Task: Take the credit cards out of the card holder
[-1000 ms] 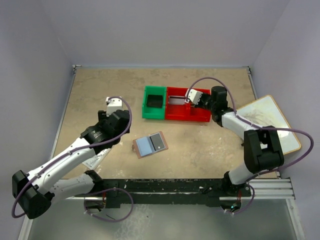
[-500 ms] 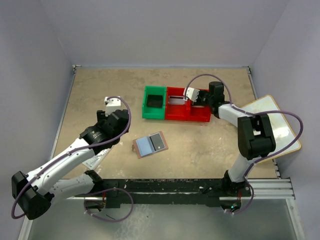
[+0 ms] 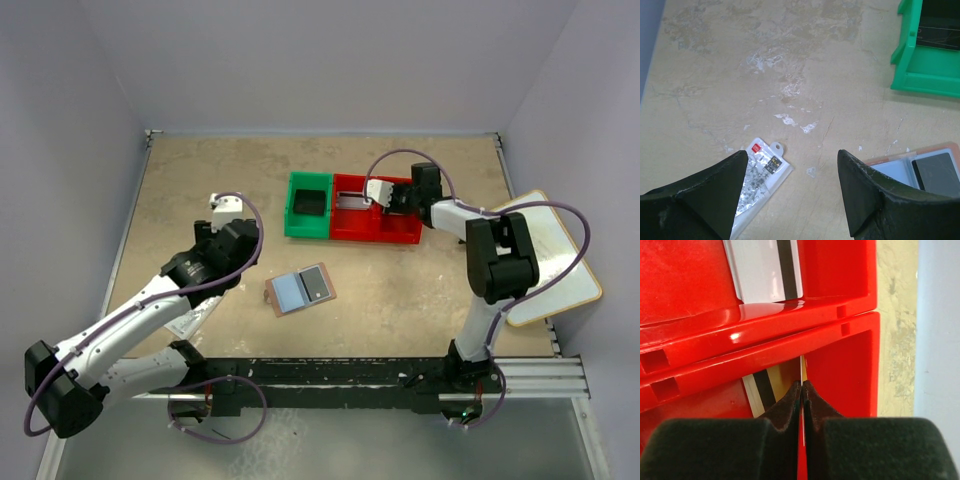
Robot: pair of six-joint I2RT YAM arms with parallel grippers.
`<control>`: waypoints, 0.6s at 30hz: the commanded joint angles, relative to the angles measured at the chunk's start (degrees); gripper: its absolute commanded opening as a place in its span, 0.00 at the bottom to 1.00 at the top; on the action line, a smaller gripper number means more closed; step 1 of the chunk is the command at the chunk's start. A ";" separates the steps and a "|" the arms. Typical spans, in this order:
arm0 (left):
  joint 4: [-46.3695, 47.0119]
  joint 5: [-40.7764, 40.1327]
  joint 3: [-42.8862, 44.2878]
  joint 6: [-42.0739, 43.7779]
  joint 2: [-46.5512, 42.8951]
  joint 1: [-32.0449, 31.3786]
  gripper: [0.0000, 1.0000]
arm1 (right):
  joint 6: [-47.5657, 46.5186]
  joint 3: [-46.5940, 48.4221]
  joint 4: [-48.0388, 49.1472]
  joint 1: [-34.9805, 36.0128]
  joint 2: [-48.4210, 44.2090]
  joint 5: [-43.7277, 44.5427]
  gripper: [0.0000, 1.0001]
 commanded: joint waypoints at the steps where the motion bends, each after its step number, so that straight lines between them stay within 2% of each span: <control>1: 1.28 -1.17 0.52 0.99 0.52 0.32 0.70 | -1.37 3.00 -1.78 -0.07 0.66 0.73 0.06; 6: 1.28 -1.15 0.52 1.09 0.83 0.41 0.70 | -0.19 2.92 -3.69 -0.07 0.45 0.20 0.10; 12: 1.32 -0.68 0.54 1.17 1.39 0.54 0.69 | 1.58 2.49 -6.27 -0.07 -1.84 -1.83 0.24; 13: 1.28 -0.63 0.50 1.17 1.55 0.50 0.69 | 1.74 2.65 -6.81 -0.07 -2.02 -1.92 0.34; 14: 1.28 -0.54 0.54 1.27 1.67 0.49 0.69 | 1.99 2.79 -7.61 -0.07 -2.24 -1.97 0.38; 18: 1.18 -0.34 0.50 1.26 1.94 0.50 0.69 | 4.51 1.99 -6.51 -0.07 -4.02 -3.60 0.40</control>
